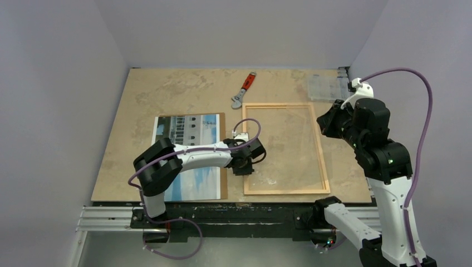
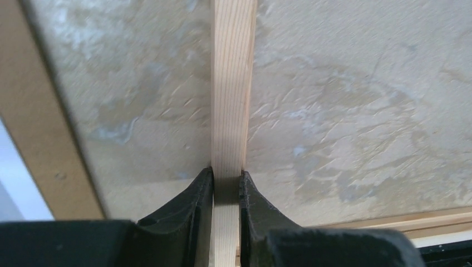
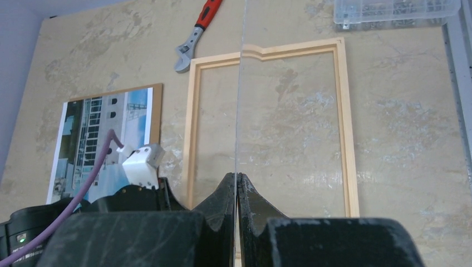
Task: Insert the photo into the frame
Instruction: Move the photo frame to the center of the board.
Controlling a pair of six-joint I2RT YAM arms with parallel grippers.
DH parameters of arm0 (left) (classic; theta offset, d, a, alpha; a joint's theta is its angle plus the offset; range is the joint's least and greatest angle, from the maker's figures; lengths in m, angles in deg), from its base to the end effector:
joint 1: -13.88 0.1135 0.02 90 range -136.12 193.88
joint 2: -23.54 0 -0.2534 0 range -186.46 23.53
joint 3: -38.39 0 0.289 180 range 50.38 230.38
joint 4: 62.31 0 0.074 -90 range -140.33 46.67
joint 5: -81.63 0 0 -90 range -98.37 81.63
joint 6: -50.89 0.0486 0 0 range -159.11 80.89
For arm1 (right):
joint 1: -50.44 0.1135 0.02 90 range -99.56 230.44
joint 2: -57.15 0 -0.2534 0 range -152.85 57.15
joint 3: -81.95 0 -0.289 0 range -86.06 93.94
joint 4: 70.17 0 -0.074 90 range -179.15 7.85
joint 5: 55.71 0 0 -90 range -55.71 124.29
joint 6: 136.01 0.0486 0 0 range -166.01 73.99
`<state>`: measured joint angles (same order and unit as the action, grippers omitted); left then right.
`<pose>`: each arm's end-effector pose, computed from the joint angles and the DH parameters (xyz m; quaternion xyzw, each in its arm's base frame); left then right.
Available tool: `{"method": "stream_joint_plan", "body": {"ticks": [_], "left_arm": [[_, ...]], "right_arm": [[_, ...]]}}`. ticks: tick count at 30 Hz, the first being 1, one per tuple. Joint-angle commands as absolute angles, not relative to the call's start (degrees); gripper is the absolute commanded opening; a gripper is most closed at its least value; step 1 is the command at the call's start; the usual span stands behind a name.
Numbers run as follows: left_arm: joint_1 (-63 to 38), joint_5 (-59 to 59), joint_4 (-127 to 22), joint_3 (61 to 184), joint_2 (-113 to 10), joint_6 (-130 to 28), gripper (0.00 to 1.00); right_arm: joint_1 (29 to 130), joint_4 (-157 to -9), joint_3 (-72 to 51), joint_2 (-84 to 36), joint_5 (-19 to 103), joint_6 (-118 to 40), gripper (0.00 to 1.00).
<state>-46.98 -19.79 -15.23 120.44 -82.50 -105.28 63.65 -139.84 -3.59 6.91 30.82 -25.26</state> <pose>0.2000 -0.3390 0.1245 -0.0618 0.9797 -0.1027 0.1608 0.1717 0.0373 0.4572 0.0717 0.8422 0.1314 0.5179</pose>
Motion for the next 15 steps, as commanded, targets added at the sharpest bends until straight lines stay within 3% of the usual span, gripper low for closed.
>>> {"method": "stream_joint_plan", "body": {"ticks": [1, 15], "left_arm": [[-49.0, -21.7, -10.8, 115.2, -77.4, -112.0, 0.00], [-45.7, -23.1, -11.3, 106.5, -70.5, -112.9, 0.00]], "right_arm": [[63.8, -134.5, -4.4, 7.0, 32.7, -25.1, 0.00], [63.7, -131.7, -8.2, 6.6, 36.0, -24.8, 0.00]]}}
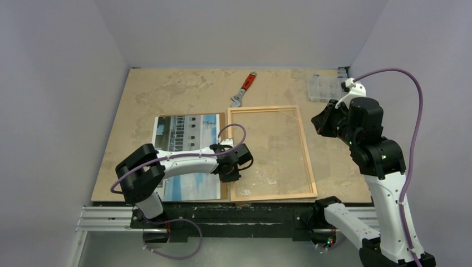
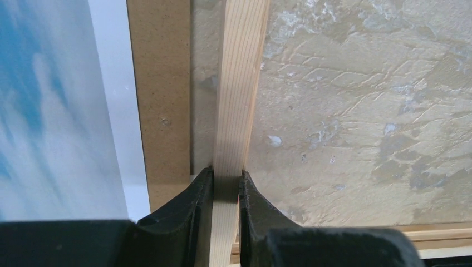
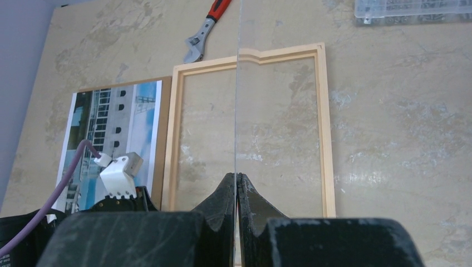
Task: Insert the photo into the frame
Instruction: Move the photo frame to the center of the board, then place the photo frame item in the photo frame.
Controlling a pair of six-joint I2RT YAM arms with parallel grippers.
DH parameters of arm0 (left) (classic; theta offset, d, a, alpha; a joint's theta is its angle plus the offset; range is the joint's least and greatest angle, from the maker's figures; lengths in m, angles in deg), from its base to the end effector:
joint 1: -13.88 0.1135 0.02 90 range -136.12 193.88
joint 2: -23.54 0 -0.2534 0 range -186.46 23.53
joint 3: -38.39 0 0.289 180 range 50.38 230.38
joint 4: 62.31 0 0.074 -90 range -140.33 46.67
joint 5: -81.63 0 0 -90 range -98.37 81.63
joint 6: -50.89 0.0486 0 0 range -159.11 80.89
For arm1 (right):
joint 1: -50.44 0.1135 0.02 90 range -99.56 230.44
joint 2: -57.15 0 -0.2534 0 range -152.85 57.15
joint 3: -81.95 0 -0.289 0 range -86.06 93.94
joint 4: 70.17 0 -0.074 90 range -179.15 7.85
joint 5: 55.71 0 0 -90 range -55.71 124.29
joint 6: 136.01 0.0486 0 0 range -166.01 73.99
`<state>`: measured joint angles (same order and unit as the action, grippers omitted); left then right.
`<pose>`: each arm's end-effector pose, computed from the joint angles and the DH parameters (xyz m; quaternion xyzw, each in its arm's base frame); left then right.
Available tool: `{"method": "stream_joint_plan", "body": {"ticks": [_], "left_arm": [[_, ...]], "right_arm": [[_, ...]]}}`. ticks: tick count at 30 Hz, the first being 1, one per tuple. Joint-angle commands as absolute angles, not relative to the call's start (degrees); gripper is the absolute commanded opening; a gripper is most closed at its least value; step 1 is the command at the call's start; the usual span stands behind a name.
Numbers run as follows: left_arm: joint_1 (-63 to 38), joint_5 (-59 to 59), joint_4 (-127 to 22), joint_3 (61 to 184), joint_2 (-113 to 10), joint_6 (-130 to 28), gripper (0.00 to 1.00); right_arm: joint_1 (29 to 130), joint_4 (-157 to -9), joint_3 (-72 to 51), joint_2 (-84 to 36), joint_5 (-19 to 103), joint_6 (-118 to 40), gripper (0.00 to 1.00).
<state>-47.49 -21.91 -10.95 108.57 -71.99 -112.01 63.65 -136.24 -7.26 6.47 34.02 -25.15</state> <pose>0.1698 -0.2872 0.1240 -0.1127 0.9800 -0.0604 0.1525 0.1857 0.0434 0.4421 0.0578 0.8459 0.1534 0.5075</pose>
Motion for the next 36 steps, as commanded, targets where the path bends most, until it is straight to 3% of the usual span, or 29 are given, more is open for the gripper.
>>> {"method": "stream_joint_plan", "body": {"ticks": [1, 23, 26, 30, 32, 36], "left_arm": [[-45.0, -22.9, -11.7, 106.1, -70.6, -112.4, 0.00], [-37.8, -24.5, -8.1, 103.5, -65.7, -99.3, 0.01], [-37.8, -22.7, -9.9, 104.8, -64.0, -97.8, 0.34], [-37.7, -19.9, -15.4, 103.9, -58.4, -96.4, 0.65], [-37.7, -19.3, -18.3, 102.5, -54.2, -96.6, 0.70], [-35.9, -15.6, -25.7, 97.8, -46.4, -96.5, 0.70]], "right_arm": [[63.8, -131.5, -8.4, 6.5, 36.2, -24.8, 0.00], [63.8, -126.5, -13.0, 4.8, 43.2, -23.0, 0.00], [63.8, -125.8, -12.9, 4.6, 43.3, -22.7, 0.00], [63.8, -125.0, -12.6, 4.3, 44.2, -22.6, 0.00], [63.8, -124.3, -12.6, 4.1, 45.7, -22.8, 0.00], [63.8, -122.1, -13.3, 3.1, 50.9, -23.1, 0.00]]}}
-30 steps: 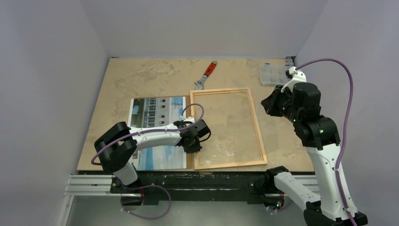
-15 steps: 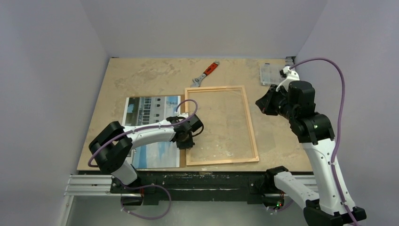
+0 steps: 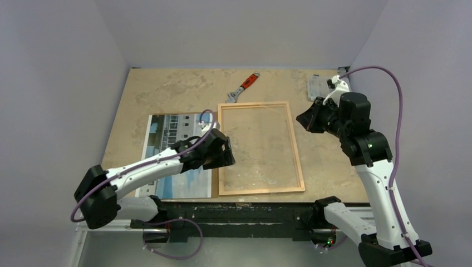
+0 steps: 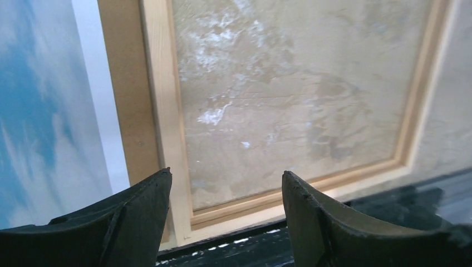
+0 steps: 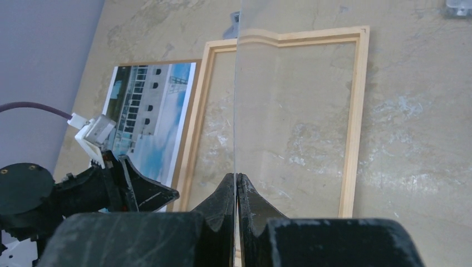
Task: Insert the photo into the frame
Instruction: Place the photo frame item in the photo frame.
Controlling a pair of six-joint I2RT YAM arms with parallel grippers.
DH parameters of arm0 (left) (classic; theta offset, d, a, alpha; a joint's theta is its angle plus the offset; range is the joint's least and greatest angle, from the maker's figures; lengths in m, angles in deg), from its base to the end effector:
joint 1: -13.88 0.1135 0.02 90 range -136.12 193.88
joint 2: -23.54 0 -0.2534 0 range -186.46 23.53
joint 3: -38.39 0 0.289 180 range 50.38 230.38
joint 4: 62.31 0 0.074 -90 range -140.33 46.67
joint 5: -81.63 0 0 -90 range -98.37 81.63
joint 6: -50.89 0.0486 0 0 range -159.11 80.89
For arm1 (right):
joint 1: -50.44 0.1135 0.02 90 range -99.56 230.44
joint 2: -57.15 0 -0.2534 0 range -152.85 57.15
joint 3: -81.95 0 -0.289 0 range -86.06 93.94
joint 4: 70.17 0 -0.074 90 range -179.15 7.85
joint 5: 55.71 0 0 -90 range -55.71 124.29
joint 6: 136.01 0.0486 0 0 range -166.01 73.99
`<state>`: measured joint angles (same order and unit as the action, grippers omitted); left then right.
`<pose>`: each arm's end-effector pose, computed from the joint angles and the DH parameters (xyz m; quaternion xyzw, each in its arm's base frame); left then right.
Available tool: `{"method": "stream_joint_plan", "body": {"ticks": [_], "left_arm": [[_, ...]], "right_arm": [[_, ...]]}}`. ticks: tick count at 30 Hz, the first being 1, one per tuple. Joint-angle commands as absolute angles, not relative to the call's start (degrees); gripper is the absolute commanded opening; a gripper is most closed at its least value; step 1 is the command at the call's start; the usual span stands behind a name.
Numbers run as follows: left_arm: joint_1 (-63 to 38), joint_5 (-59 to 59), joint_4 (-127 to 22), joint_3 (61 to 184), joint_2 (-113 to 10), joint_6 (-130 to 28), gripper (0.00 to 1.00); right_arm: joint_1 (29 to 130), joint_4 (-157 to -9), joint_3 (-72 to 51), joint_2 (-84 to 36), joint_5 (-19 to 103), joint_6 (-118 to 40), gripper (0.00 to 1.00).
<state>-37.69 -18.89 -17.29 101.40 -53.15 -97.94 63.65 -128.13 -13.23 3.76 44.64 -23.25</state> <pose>0.1970 -0.2340 0.1877 -0.0854 0.9554 -0.1702 0.2258 0.2165 0.0598 0.4132 0.0232 0.8480 0.2347 0.4746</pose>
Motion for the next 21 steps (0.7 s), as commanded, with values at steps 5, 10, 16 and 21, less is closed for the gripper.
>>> {"method": "stream_joint_plan", "body": {"ticks": [5, 10, 16, 21], "left_arm": [[-32.2, -12.3, -30.1, 91.2, -39.1, -98.2, 0.65], [-29.0, -11.7, -29.6, 86.6, -36.4, -99.9, 0.63], [-28.0, -15.4, -21.8, 87.6, -38.0, -98.9, 0.59], [-28.0, -16.9, -18.5, 89.7, -42.5, -97.8, 0.50]], "right_arm": [[63.8, -117.1, -15.4, 1.7, 60.3, -22.7, 0.00], [63.8, -108.1, -19.5, 1.4, 66.6, -17.7, 0.00], [63.8, -103.9, -21.3, 1.2, 61.0, -13.6, 0.00], [63.8, -101.4, -24.9, 2.6, 54.9, -7.3, 0.00]]}}
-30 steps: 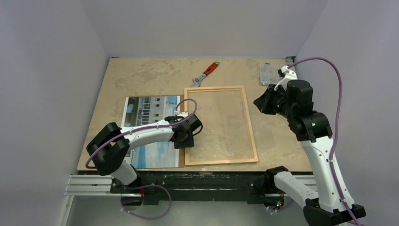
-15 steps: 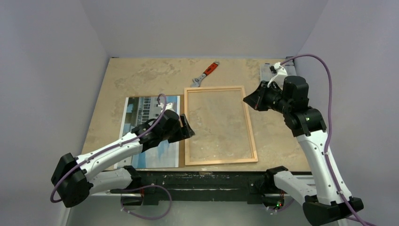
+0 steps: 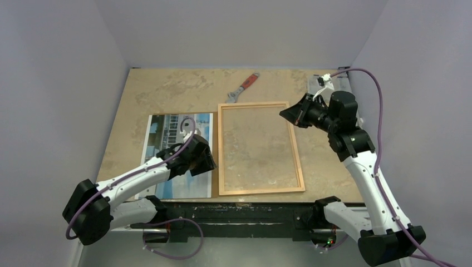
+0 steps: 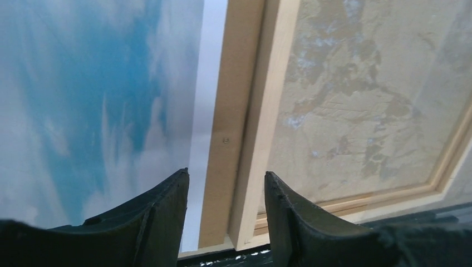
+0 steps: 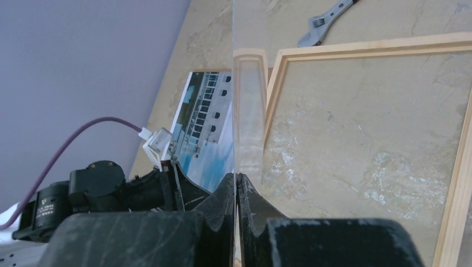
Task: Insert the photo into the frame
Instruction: Place the photo frame item in the photo frame.
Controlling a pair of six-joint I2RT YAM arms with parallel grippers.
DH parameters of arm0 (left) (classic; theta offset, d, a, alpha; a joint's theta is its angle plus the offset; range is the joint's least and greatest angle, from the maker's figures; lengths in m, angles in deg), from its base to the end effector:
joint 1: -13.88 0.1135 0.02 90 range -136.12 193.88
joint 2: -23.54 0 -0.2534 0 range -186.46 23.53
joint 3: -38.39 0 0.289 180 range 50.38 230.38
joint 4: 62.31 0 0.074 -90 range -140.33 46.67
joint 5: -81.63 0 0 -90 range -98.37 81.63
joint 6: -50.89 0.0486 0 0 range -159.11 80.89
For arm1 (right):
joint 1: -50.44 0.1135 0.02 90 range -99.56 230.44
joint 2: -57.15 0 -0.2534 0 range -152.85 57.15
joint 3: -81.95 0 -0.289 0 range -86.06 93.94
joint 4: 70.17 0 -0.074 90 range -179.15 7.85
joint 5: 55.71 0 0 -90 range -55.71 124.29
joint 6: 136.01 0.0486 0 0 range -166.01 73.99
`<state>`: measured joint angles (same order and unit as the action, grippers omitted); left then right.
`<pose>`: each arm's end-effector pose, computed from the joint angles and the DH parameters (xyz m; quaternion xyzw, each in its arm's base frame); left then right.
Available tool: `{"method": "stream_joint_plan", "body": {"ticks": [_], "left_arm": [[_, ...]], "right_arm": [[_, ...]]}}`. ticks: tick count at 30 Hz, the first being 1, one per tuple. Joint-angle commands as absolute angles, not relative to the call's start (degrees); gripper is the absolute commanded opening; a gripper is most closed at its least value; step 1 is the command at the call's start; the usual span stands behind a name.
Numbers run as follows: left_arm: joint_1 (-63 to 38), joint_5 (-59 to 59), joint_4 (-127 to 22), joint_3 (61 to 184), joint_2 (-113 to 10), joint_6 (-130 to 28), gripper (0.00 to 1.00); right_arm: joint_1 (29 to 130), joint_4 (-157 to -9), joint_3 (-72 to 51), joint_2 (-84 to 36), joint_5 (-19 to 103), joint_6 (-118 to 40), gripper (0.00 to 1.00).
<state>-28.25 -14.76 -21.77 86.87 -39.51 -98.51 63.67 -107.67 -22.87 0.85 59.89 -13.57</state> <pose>0.1926 -0.1669 0.1664 -0.1595 0.9392 -0.1982 0.2305 0.2527 0.0810 0.3802 0.0047 0.8025 0.3866 0.4545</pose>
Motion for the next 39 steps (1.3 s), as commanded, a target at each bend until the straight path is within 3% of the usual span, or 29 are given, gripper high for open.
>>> {"method": "stream_joint_plan", "body": {"ticks": [1, 6, 12, 21, 31, 39], "left_arm": [[-28.0, -16.9, -18.5, 90.0, -43.5, -97.7, 0.49], [-28.0, -16.1, -19.9, 90.5, -47.2, -97.2, 0.44], [-28.0, -15.7, -21.7, 90.0, -48.4, -96.9, 0.43], [-28.1, -14.9, -23.3, 90.5, -50.4, -96.9, 0.40], [-28.5, -15.5, -26.7, 89.1, -45.2, -97.6, 0.44], [-29.3, -14.2, -28.6, 90.4, -50.7, -97.5, 0.42]], "right_arm": [[63.7, -100.6, -25.8, 2.9, 54.1, -5.7, 0.00], [63.7, -94.6, -32.5, 6.7, 50.1, 2.8, 0.00], [63.8, -89.0, -35.8, 7.4, 53.8, 0.6, 0.00], [63.8, -90.5, -36.5, 7.9, 53.4, 0.2, 0.00], [63.7, -88.0, -39.0, 9.0, 52.8, 3.6, 0.00], [63.7, -88.9, -40.0, 8.6, 53.1, 2.7, 0.00]]}}
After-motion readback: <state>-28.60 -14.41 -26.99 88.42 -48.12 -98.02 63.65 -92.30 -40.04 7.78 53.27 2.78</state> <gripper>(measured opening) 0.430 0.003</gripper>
